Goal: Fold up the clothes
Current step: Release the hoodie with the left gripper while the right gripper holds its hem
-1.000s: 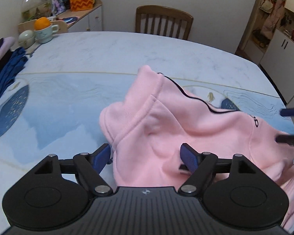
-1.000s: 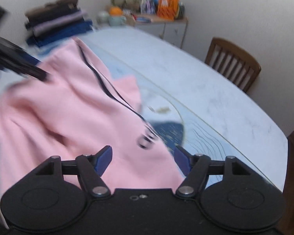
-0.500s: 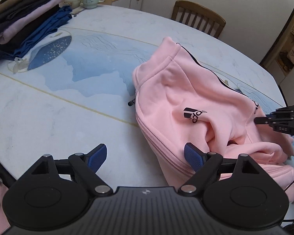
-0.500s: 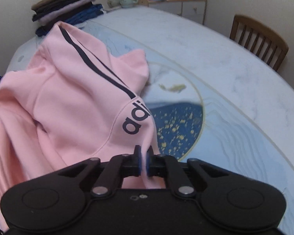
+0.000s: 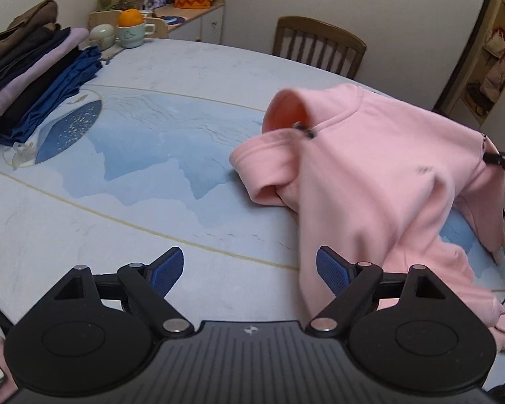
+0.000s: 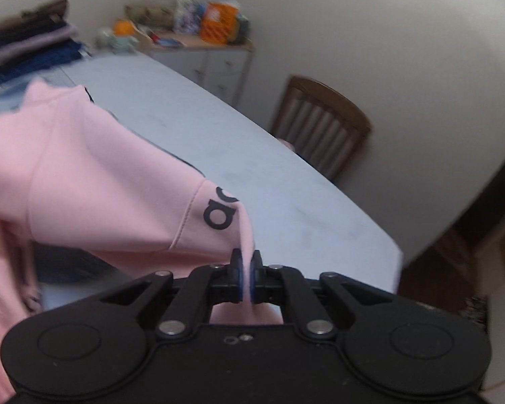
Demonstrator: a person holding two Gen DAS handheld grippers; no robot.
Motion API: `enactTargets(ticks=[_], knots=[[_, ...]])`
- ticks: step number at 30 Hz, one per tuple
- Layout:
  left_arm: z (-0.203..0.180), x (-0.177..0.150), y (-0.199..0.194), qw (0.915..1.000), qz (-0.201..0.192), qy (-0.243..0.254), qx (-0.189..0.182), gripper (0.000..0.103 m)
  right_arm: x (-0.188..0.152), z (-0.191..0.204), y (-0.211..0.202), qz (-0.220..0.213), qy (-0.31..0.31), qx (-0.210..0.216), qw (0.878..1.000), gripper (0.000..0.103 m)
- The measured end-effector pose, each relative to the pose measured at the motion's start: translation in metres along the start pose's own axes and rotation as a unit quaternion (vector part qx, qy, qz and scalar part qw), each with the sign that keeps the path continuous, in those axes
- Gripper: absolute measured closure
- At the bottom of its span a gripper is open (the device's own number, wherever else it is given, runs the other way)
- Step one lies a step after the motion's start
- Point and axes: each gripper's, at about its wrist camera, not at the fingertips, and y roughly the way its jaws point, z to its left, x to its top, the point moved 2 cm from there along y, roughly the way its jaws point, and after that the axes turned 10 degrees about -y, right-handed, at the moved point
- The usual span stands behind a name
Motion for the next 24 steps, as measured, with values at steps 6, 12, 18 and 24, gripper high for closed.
enactTargets(ticks=[6,12,18,24], knots=[[-0.020,-0.002,0.013,0.9992,0.018,0.031,-0.018,0.017,-0.017,-0.007,0.033,0.048,0.012,-0.023,0.998,0.000],[-0.038,0.002,0.046,0.9960,0.040,0.070,-0.039,0.017,-0.033,-0.013,0.065,0.097,0.025,-0.046,0.994,0.000],[-0.039,0.004,0.067,0.9900,0.060,0.100,-0.080,0.017,-0.013,0.001,0.045,0.089,0.035,-0.039,0.995,0.000],[-0.018,0.015,0.085,0.9799,0.077,0.132,-0.129,0.017,0.035,0.078,-0.009,0.038,0.012,0.008,0.999,0.000]])
